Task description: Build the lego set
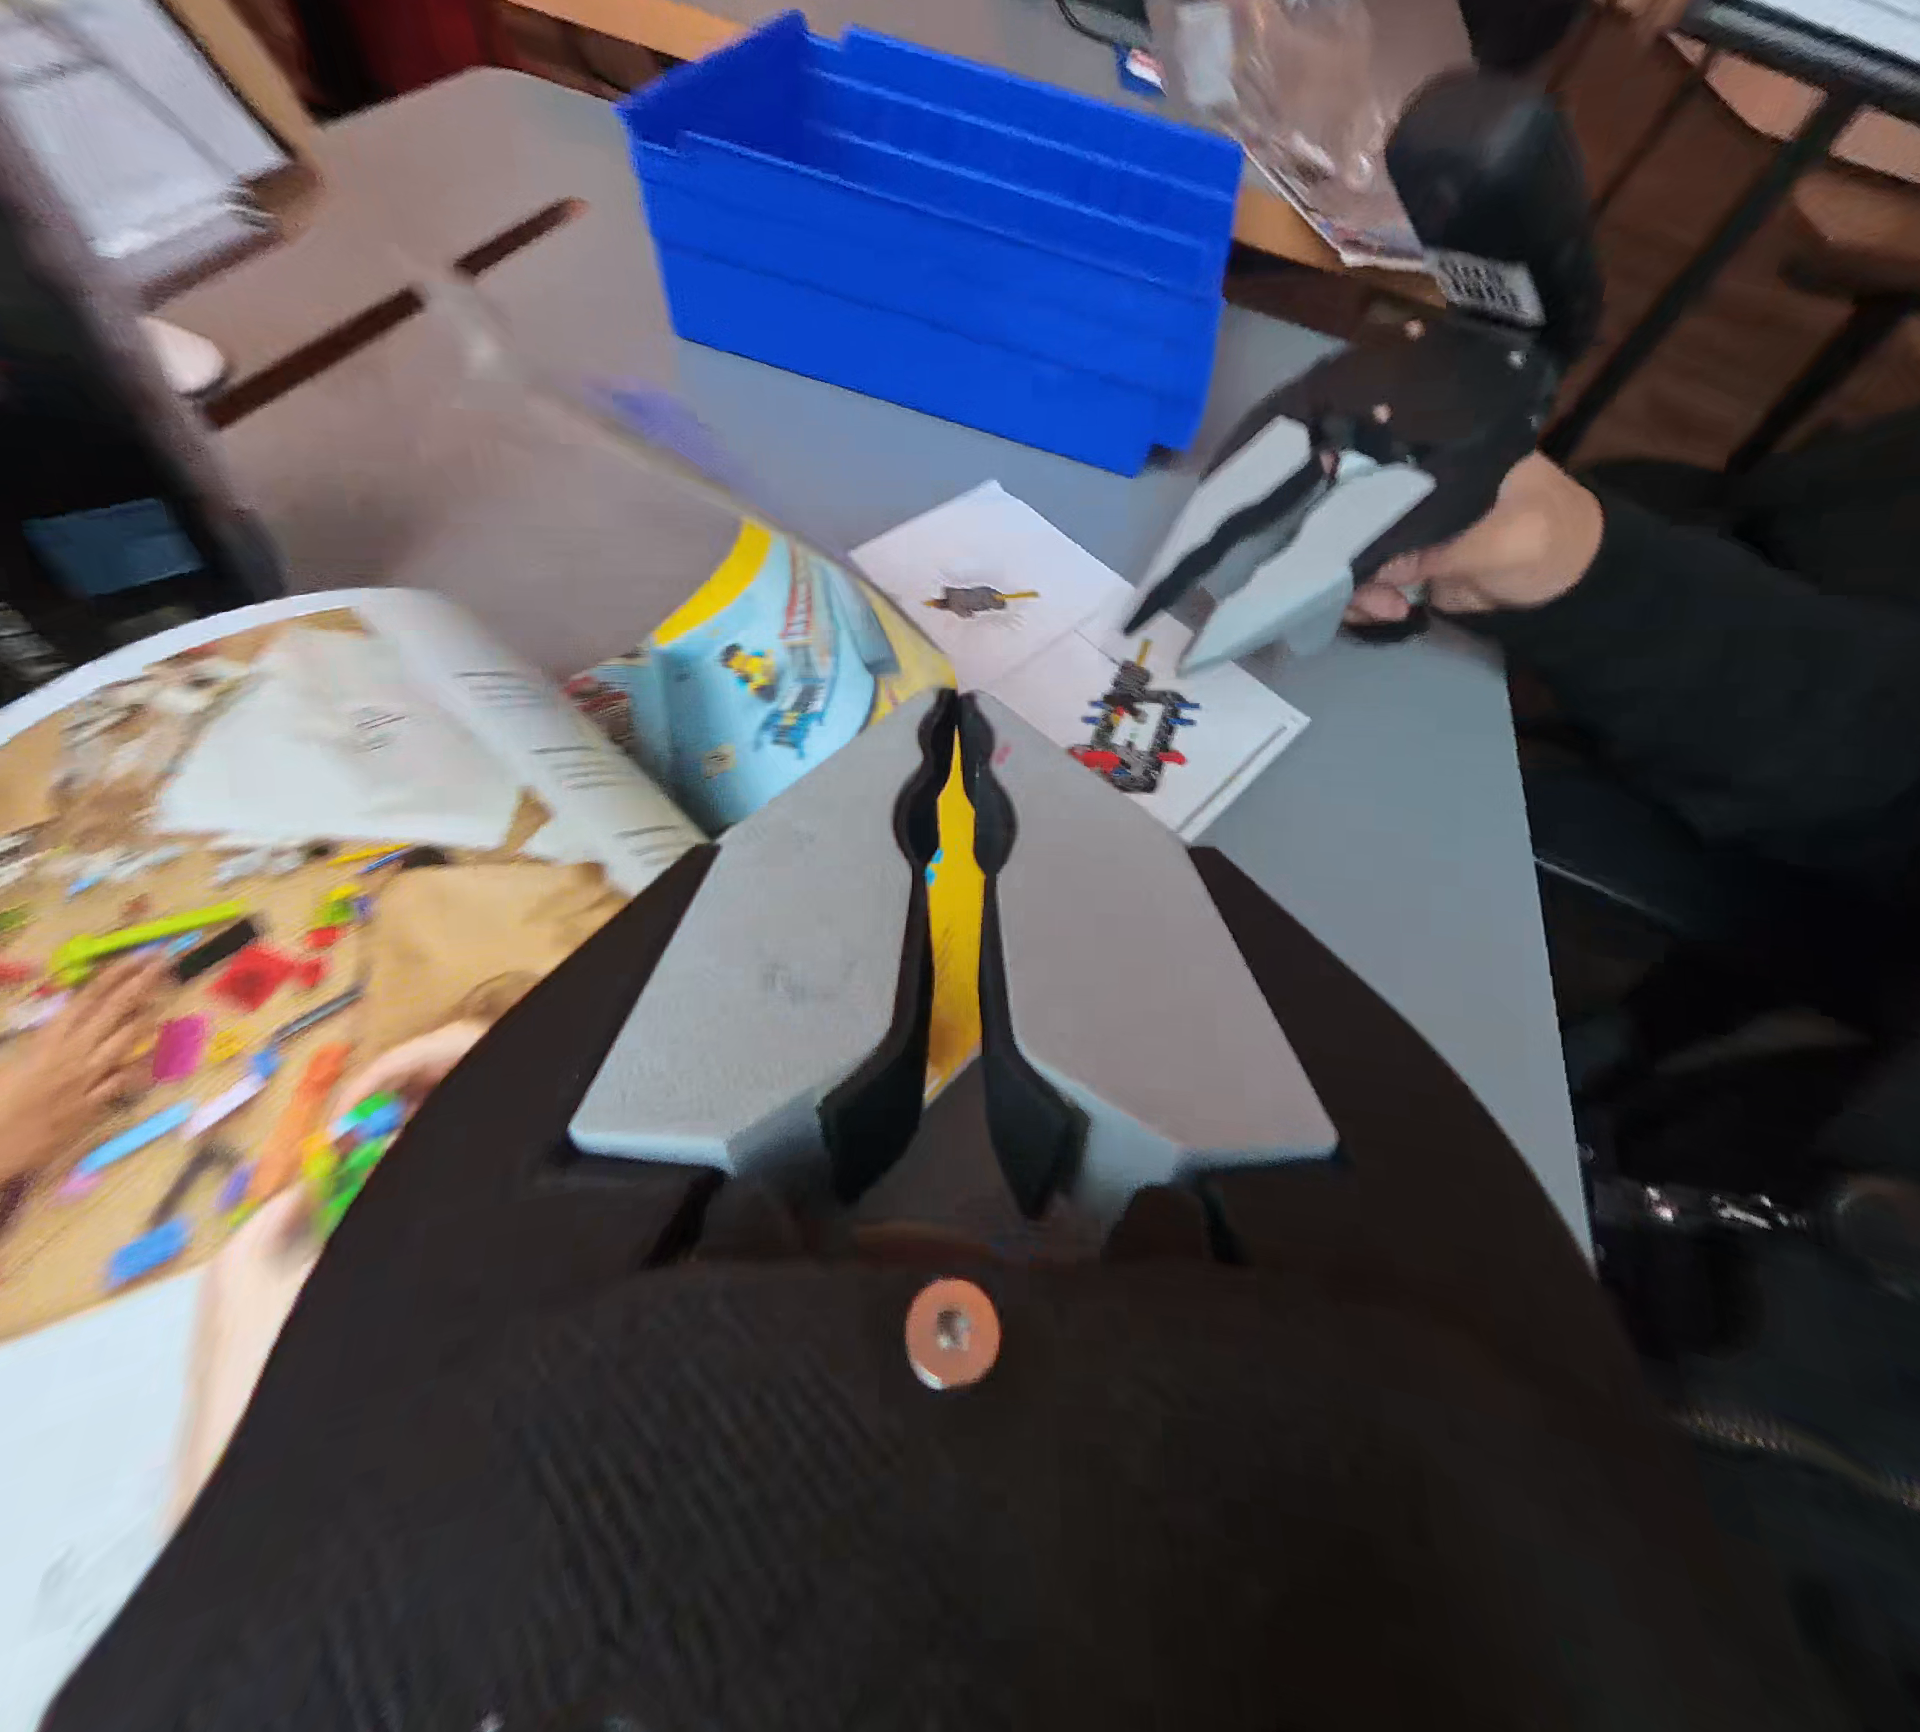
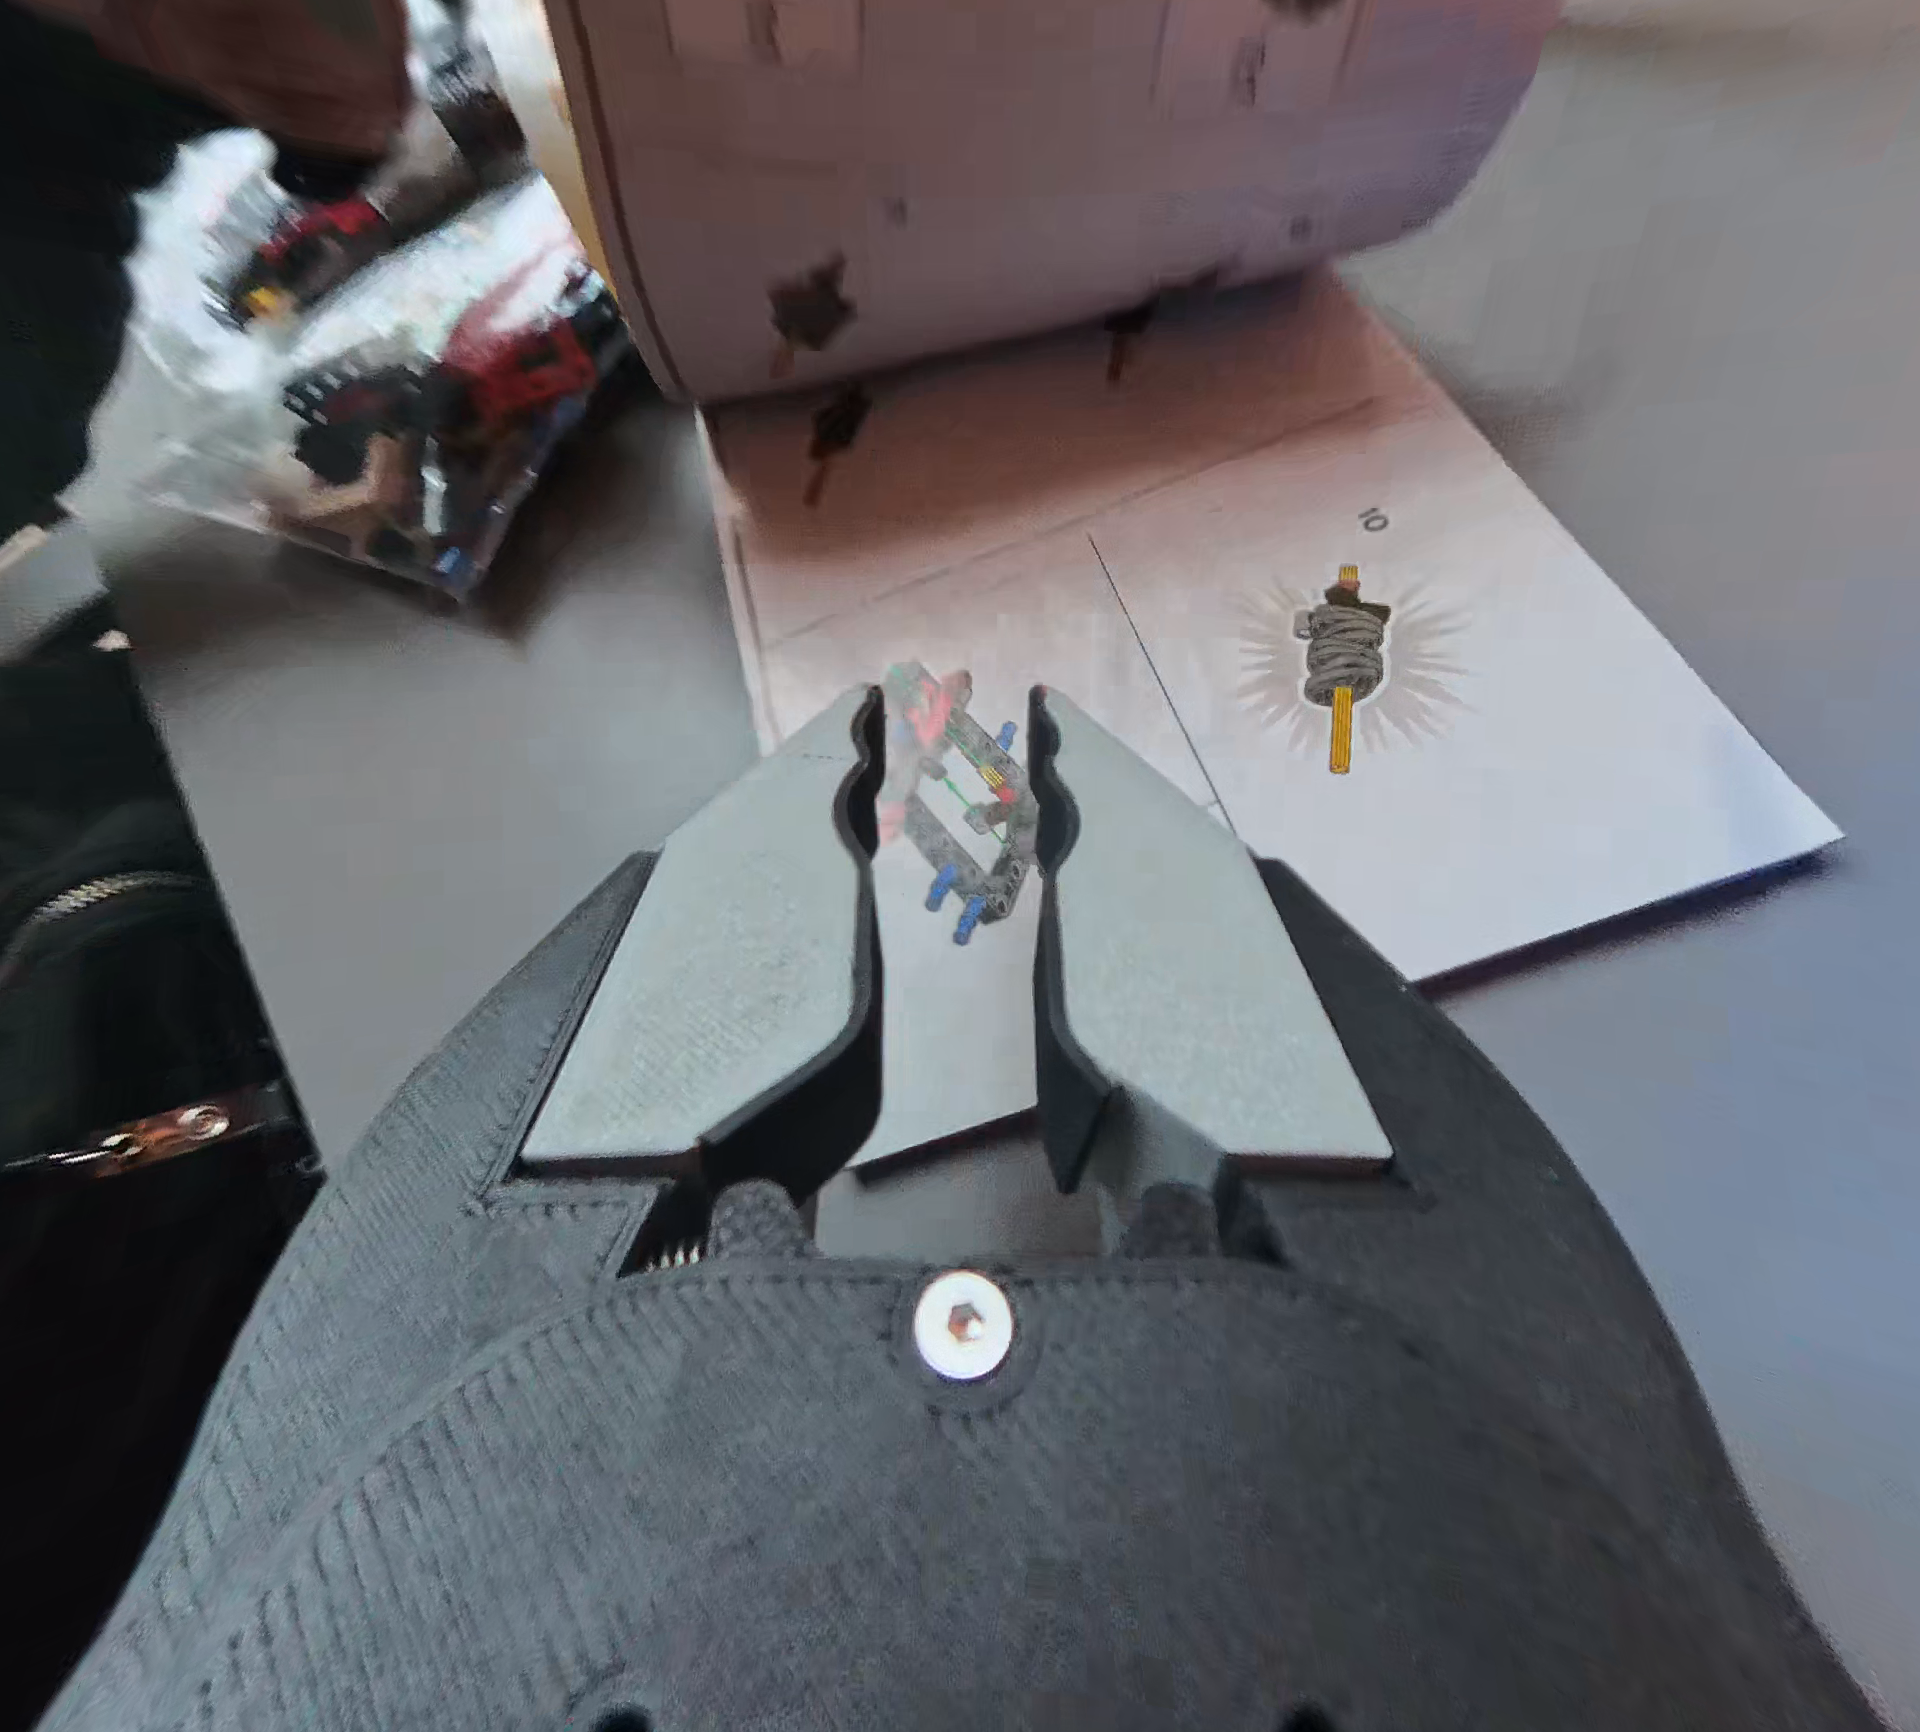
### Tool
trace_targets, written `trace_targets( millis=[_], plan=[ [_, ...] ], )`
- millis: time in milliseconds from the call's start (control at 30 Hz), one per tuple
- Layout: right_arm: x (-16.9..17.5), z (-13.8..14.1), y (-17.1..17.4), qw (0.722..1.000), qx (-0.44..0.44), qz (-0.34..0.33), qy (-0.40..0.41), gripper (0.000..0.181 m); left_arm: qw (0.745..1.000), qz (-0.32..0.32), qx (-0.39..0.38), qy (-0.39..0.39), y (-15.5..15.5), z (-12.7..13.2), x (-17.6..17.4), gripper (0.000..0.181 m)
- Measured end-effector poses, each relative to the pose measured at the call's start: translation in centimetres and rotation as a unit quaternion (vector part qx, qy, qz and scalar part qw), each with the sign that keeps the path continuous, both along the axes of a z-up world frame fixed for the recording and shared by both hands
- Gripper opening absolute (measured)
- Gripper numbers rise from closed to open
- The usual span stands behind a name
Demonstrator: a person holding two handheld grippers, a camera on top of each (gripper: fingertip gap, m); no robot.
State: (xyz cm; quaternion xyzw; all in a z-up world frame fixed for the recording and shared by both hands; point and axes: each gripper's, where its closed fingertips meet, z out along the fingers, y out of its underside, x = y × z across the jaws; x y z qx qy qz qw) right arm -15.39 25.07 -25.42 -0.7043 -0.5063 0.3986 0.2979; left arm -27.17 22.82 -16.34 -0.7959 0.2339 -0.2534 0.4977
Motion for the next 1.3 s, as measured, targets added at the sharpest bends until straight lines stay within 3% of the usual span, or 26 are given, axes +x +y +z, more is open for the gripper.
trace_targets(
  millis=[33,300,400,533,700,933,1067,1300],
  plan=[
    [0.2,0.8,-0.1,1.0,-0.01,0.002,0.021,0.025,1.0,-0.019,-0.007,0.002,-0.1,-0.5,0.9,0.0],
    [1.3,5.7,-0.7,0.98,-0.091,0.015,0.176,0.048,0.994,-0.082,-0.053,0.051,-1.1,-5.7,5.7,0.0],
    [1.9,8.4,-0.9,0.976,-0.02,0.011,0.217,0.047,0.992,-0.097,-0.054,0.057,-1.5,-6.1,6.9,0.0],
    [1.8,9.9,-2.5,0.977,0.16,0.033,0.135,0.057,0.989,-0.113,-0.058,0.08,-1.8,-6.8,7.7,0.0],
    [0.0,9.8,-3.2,0.943,0.325,0.065,0.038,0.055,0.987,-0.122,-0.063,0.086,-1.9,-7.2,8.1,0.0],
    [-1.8,7.7,-2.2,0.907,0.411,0.082,-0.037,0.043,0.984,-0.13,-0.069,0.095,-2.2,-7.7,8.3,0.0],
    [-1.2,7.6,-0.9,0.886,0.46,0.041,-0.049,0.014,0.983,-0.137,-0.075,0.097,-2.4,-8.0,8.5,0.0],
    [-0.3,7.8,-1.2,0.889,0.455,0.039,-0.032,0.0,0.981,-0.141,-0.085,0.102,-2.5,-8.3,8.4,0.0]
  ],
)
